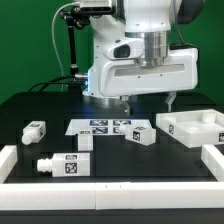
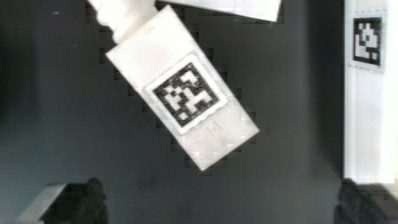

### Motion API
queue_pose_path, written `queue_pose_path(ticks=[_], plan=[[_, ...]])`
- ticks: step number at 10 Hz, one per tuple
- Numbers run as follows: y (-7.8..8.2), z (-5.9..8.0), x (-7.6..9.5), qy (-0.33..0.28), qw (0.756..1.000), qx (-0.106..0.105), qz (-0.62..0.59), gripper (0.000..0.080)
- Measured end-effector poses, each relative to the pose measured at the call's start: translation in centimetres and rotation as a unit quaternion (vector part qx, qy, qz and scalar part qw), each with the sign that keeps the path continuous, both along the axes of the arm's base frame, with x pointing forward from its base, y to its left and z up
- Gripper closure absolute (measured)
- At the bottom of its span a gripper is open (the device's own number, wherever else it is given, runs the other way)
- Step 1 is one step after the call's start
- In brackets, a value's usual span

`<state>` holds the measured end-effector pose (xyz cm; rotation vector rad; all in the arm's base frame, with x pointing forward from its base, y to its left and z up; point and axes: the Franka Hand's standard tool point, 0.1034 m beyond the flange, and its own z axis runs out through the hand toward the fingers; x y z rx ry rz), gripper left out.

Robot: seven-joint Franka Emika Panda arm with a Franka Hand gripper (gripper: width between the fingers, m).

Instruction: Assemble one leg

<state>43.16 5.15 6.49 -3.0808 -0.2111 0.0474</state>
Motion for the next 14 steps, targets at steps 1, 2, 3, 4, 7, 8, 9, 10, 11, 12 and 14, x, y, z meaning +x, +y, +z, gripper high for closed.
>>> queue_pose_path(ticks=[1,2,3,4,7,8,9,10,11,12,14], plan=[[0.0,0.0,0.0,0.0,1.0,0.0,0.0,0.015],[0.2,-0.1,-0.1,0.0,1.0,0.0,0.002,0.015],[1.9,-0.5,-1.0,-0.018,1.0,-0.006,-0.004,0.015],[4.4,-1.6,-2.9,-0.018,1.0,-0.008,0.006,0.015],[6.5,-3.3,-3.8,-0.007,1.0,-0.01,-0.004,0.015],[6.6,-3.3,-3.9,-0.006,1.0,-0.01,-0.003,0.015],[6.6,-3.4,-3.9,-0.006,1.0,-0.01,-0.003,0.015],[6.7,-3.5,-3.9,-0.007,1.0,-0.01,-0.003,0.015],[7.6,-4.3,-4.5,-0.017,1.0,-0.009,0.005,0.015],[8.4,-5.4,-5.0,-0.018,1.0,-0.009,0.015,0.015],[8.6,-5.5,-5.1,-0.019,1.0,-0.01,0.019,0.0177]])
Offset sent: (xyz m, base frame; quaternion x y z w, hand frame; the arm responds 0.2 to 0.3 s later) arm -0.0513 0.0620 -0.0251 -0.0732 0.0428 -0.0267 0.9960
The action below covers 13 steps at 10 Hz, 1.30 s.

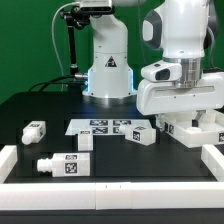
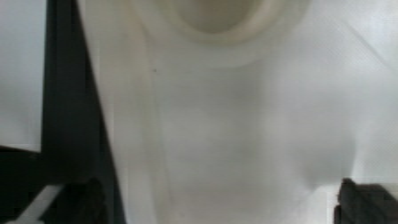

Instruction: Assemble one leg

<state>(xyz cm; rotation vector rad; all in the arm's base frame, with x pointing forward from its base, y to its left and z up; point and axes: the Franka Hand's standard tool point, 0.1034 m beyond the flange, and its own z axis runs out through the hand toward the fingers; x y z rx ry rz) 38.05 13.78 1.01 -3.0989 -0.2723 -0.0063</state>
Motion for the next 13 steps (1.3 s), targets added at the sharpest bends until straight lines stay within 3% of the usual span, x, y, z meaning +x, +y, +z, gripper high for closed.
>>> queue_pose_path(ticks=[1,3,4,5,6,7,9,10,11,13], plan=[[0.0,0.0,0.0,0.0,1.0,0.0,0.0,0.0177],[0.0,0.0,0.0,0.0,1.0,0.0,0.0,0.0537],[0.0,0.0,0.0,0.0,1.0,0.0,0.0,0.0537],[0.0,0.0,0.0,0.0,1.0,0.0,0.0,0.0669],[-0.3,0.3,0.2,0.0,1.0,0.0,0.0,0.0746],[-2.1,1.7,0.3,0.025,1.0,-0.002,-0.004,0.0746],[-6.3,7.0,1.7,0.042,0.998,0.007,-0.05,0.0746],[-8.3,8.8,2.2,0.049,0.996,0.012,-0.067,0.0746],[-9.5,9.7,2.7,0.049,0.995,0.014,-0.086,0.0746],[-9.3,9.5,2.7,0.05,0.995,0.013,-0.091,0.0746]])
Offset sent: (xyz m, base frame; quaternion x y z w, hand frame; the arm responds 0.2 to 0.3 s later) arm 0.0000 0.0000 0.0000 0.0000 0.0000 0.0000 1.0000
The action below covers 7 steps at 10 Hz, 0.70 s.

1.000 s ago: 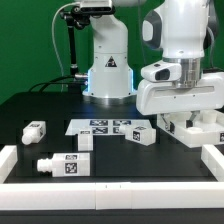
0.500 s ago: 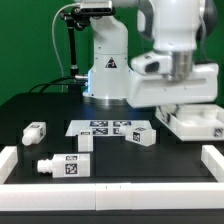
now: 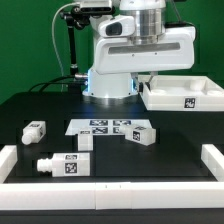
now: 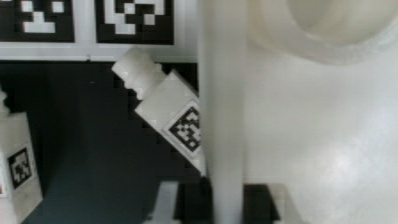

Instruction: Assemble one leg

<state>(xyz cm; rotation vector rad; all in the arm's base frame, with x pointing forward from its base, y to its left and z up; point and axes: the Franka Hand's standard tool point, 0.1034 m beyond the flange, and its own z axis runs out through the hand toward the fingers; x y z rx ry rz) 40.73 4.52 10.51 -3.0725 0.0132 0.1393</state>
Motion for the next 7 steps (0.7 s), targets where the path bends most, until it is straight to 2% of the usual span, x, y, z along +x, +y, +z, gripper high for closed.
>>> queue_pose_path(ticks=[3,4,5,6,7], plan=[[0.0,-0.1,-0.1,0.002,1.0,0.0,0.0,0.0746],[-0.7,-0.3,0.2,0.01,1.0,0.001,0.005,0.0746],[-2.6,-0.3,1.8,0.029,1.0,0.003,-0.008,0.0746],[-3.8,0.2,4.1,0.048,0.998,0.003,-0.034,0.0746],[-4.4,-0.2,6.0,0.051,0.998,0.0,-0.039,0.0745]])
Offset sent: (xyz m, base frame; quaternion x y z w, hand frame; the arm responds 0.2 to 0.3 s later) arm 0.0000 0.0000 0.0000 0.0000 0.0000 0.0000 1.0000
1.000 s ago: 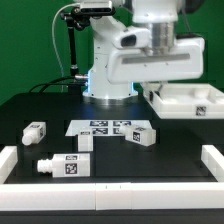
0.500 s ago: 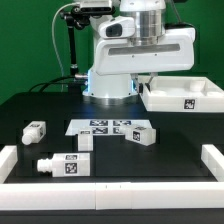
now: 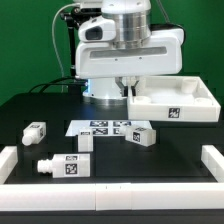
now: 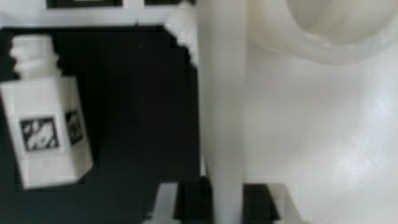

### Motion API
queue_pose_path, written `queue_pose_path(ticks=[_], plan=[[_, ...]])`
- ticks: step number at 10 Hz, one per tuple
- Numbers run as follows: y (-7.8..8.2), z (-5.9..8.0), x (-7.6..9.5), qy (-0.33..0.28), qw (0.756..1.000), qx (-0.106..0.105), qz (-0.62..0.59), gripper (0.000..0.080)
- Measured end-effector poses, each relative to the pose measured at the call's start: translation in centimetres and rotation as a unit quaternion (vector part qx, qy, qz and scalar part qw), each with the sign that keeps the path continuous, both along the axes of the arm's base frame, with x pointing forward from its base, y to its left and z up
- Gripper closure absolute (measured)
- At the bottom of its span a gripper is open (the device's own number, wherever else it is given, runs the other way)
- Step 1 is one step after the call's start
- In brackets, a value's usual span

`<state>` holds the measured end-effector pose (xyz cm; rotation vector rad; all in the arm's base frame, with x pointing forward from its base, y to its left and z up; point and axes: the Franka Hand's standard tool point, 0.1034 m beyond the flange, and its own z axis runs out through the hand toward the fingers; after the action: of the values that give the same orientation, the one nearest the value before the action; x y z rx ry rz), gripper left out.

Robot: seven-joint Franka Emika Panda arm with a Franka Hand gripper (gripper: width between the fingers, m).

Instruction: Assemble one leg

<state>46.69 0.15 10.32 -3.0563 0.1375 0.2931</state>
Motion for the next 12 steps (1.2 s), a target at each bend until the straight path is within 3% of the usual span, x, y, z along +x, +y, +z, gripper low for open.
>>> queue_pose_path(ticks=[2,7,8,10,11,12], plan=[[-1.6,-1.8,0.1,0.007,1.0,0.001,0.023,0.0745],[-1.5,-2.2,0.0,0.011,1.0,0.0,0.022,0.0745],[-2.1,-3.2,1.5,0.016,1.0,-0.004,0.019,0.0745],[-2.0,-4.1,6.4,0.012,1.0,-0.011,0.026,0.0745],[-2.3,-4.6,7.8,0.005,0.999,-0.009,0.047,0.0745],[-2.3,-4.8,7.8,0.005,0.999,-0.01,0.044,0.0745]])
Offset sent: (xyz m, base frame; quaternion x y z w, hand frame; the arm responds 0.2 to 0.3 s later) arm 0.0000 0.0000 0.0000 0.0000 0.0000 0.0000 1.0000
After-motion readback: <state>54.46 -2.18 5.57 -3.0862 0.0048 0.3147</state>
